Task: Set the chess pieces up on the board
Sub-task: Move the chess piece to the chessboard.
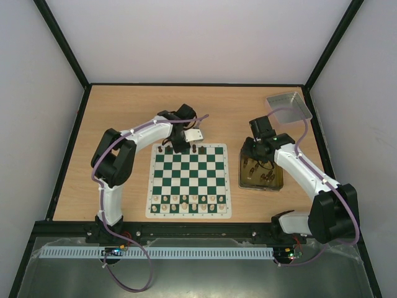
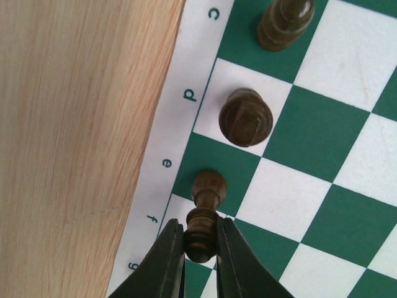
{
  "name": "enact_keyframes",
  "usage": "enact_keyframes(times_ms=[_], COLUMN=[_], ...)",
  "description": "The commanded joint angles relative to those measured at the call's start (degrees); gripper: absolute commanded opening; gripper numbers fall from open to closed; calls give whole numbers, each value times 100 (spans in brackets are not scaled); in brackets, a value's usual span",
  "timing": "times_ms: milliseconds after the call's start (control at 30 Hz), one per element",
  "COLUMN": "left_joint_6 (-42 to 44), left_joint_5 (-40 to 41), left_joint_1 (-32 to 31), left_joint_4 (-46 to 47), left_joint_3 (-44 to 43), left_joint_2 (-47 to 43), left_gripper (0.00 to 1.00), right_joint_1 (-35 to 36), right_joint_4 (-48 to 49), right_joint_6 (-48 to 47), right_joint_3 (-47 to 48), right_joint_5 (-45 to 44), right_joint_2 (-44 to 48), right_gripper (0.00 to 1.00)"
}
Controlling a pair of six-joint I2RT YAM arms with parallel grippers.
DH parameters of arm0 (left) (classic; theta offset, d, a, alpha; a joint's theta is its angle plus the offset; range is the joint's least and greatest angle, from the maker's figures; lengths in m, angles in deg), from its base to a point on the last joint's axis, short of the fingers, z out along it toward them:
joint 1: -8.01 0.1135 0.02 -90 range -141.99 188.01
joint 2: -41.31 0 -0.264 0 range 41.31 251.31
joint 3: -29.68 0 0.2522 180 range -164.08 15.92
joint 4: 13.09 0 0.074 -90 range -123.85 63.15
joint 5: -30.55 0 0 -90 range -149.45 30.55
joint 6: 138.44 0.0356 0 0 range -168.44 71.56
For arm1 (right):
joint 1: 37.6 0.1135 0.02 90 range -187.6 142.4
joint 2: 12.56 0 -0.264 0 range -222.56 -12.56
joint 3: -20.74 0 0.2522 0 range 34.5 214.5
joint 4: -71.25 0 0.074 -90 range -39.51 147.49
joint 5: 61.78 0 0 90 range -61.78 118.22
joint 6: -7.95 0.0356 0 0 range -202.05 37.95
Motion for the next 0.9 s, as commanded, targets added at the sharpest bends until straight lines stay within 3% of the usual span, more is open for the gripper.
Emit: enact_keyframes(times_ms=[0, 500, 567, 700, 867], left_joint_6=[-73, -78, -84, -112, -136], left_joint_5=[27, 83, 124, 201, 246], left_joint_1=[-54, -101, -99, -94, -95], left_joint_4=[-85, -74, -47, 29, 52], left_joint_3=[-221, -183, -166, -147, -191], left_joint_2=[140, 226, 222, 196, 188], left_gripper=[7, 10, 17, 42, 48], right_joint_1=[31, 23, 21, 26, 26], right_joint_4=[61, 75, 72, 73, 65], right_joint_6=[-47, -49, -55, -61, -64], right_joint_3=[-69, -63, -55, -54, -59], right_joint_5=[-109, -116, -113, -111, -102], right_joint_2=[137, 96, 83, 76, 92], right_gripper=[2, 2, 2, 2, 2])
